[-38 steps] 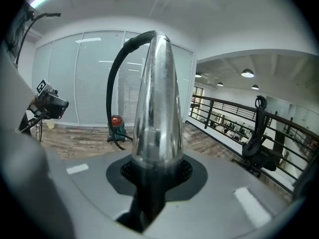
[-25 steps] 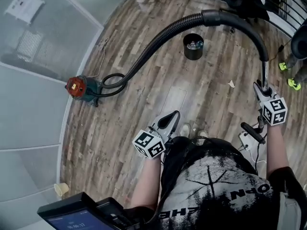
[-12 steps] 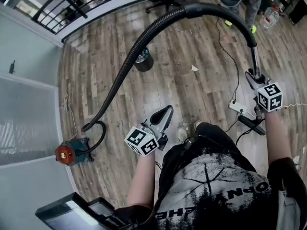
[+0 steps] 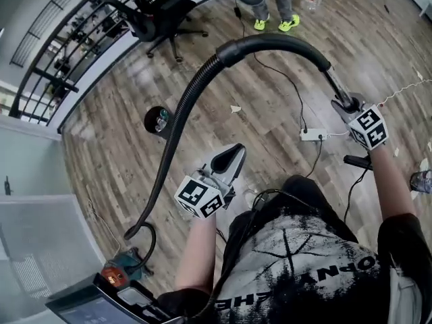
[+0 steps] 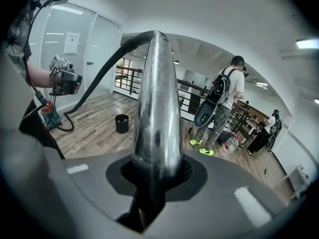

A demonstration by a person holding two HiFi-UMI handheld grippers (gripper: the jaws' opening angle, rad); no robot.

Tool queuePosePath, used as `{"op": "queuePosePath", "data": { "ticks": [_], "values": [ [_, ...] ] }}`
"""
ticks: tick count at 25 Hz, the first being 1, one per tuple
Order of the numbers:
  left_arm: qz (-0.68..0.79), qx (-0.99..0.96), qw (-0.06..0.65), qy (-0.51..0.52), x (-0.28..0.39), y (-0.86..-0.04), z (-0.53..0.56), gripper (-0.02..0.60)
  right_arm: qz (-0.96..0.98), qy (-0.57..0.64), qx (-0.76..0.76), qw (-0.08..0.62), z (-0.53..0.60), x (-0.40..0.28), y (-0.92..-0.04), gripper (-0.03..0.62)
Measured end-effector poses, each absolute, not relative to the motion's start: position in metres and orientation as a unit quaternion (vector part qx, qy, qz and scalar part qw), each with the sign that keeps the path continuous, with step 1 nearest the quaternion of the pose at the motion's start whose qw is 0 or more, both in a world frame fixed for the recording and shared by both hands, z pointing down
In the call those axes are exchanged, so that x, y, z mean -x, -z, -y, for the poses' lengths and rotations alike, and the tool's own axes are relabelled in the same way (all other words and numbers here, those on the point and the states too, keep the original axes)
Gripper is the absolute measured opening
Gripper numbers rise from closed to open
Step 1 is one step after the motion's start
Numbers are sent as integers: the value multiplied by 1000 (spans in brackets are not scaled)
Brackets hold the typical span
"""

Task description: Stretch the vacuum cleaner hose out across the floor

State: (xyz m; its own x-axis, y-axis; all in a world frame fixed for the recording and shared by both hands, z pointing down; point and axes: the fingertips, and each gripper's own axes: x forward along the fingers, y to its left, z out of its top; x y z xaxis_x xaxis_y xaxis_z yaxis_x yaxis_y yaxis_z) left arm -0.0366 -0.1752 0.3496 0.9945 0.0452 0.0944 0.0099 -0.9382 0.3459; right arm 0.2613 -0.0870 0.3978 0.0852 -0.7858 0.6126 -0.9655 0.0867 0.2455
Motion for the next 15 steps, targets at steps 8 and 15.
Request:
{"op": "queuePosePath", "data": {
  "ticks": [8,15],
  "values": [
    [-84,-965,246,25,-128,-313,136,139,686,-133,-621,355,34,-305,-419,83],
    [-85,-906,369,190,-249,-262,118,282,708,-112,-571,400,0,-343,-441,83]
  ]
}}
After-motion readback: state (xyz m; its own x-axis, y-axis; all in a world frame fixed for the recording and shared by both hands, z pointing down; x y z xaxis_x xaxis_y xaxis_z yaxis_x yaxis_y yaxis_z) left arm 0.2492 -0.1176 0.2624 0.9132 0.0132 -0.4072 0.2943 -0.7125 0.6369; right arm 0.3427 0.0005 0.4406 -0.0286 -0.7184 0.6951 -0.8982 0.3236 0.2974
